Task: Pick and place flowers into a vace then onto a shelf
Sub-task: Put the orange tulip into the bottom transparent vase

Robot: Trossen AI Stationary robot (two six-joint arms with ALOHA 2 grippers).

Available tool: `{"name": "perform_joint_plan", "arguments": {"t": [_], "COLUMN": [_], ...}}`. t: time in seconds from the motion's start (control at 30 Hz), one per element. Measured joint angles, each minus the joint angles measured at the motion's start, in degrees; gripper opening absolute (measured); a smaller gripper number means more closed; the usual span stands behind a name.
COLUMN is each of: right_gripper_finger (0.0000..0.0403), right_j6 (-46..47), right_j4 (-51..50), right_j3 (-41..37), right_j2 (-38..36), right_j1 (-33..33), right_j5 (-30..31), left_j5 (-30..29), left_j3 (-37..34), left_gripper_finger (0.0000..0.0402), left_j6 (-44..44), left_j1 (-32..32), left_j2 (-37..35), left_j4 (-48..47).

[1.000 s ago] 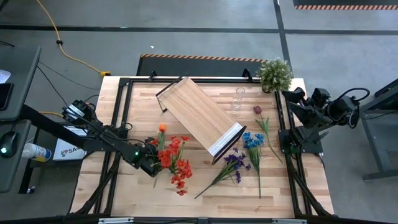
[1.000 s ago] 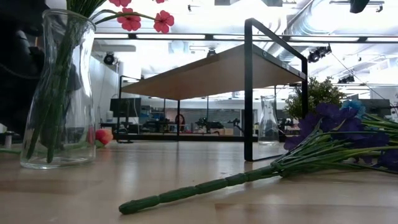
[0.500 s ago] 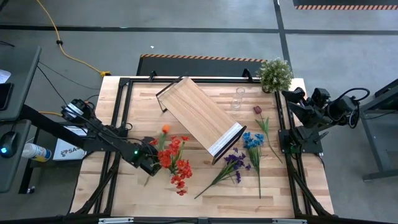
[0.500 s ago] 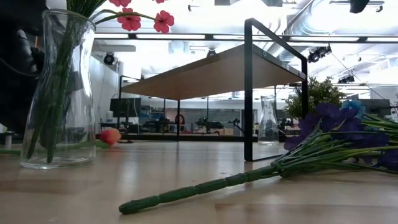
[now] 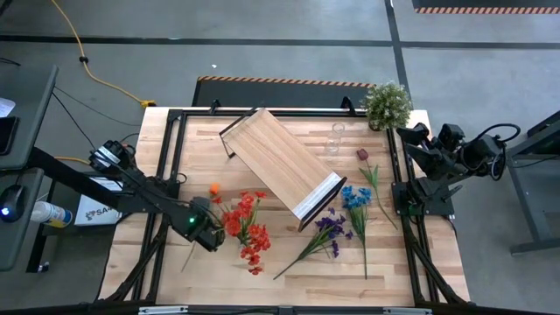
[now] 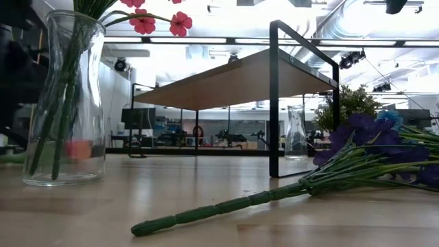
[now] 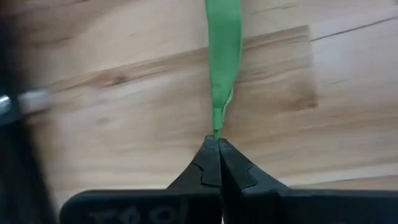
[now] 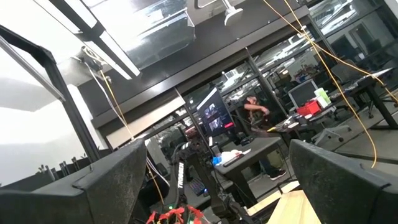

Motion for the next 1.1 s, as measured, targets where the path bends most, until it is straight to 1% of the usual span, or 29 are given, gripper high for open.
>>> {"name": "perform_joint_plan", "arguments": {"t": [0.13, 0.27, 0.33, 0.43, 0.67, 0.83, 0.9, 1.0, 1.1], "right_gripper_finger": [0.0381, 0.0381, 0.0381, 0.0381, 0.0381, 0.0381, 0.0381, 0.0381, 0.0381], "right_j6": [-0.07, -0.13, -0.27, -0.29, -0.15, 0.01, 0.03, -0.06, -0.12], "right_j4": [0.00, 0.00, 0.00, 0.00, 0.00, 0.00, -0.02, -0.01, -0.02], "right_j3": [0.00, 0.00, 0.00, 0.00, 0.00, 0.02, 0.00, 0.00, 0.01], "right_j2": [0.00, 0.00, -0.01, -0.01, 0.00, -0.02, -0.02, 0.00, 0.00], "right_j1": [-0.01, 0.00, 0.01, 0.00, -0.01, 0.01, -0.01, 0.01, 0.00], "right_j5": [0.00, 0.00, 0.02, 0.02, 0.02, -0.07, -0.09, -0.10, -0.11], "left_j5": [1.24, 1.28, 0.20, -3.47, -5.17, -5.43, -5.92, -9.31, -10.07], "left_j3": [2.38, 5.80, 7.86, 11.23, 18.01, 22.87, 24.17, 24.80, 25.57], "left_gripper_finger": [0.0020, 0.0020, 0.0020, 0.0020, 0.0020, 0.0020, 0.0020, 0.0020, 0.0020], "left_j6": [-5.70, -13.00, -16.82, -21.47, -22.37, -22.42, -22.38, -22.43, -22.53], "left_j1": [-4.21, -9.03, -11.41, -14.73, -15.51, -15.53, -15.55, -15.81, -16.21], "left_j2": [-0.03, -0.09, -0.11, -0.17, -0.20, -0.20, -0.30, -0.33, -0.40], "left_j4": [-4.80, -9.62, -12.12, -16.28, -25.39, -34.48, -34.79, -34.89, -34.80]}}
